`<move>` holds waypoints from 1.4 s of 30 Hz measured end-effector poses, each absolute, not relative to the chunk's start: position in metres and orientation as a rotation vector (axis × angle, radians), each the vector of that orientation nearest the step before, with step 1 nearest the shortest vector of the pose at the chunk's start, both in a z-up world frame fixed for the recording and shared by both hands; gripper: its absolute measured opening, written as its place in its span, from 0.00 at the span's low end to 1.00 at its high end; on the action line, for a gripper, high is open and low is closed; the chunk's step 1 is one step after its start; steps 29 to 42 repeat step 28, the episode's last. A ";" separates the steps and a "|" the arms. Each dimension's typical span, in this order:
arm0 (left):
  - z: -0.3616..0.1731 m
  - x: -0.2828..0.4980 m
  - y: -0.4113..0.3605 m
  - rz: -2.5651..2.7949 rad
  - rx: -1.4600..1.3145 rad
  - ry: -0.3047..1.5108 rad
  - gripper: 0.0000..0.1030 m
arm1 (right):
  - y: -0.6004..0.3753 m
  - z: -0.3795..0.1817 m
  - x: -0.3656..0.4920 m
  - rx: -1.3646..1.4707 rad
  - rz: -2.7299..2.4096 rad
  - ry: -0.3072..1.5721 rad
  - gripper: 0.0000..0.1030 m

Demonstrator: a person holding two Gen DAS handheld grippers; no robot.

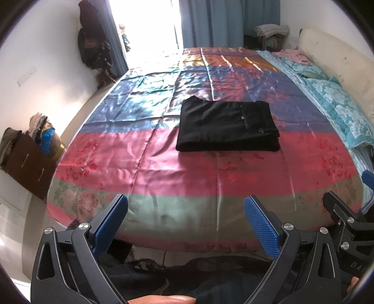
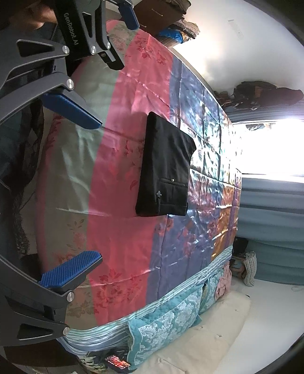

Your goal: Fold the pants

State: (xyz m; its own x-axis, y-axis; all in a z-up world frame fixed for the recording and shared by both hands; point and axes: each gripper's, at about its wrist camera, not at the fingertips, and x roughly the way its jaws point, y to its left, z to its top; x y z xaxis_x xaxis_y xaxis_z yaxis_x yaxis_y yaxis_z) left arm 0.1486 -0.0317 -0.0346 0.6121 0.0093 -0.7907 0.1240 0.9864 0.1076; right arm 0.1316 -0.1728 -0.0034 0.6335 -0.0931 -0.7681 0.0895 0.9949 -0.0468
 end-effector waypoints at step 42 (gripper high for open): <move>-0.043 0.151 -0.027 -0.027 0.175 0.912 0.97 | -0.174 -0.014 0.136 0.011 -0.099 0.903 1.00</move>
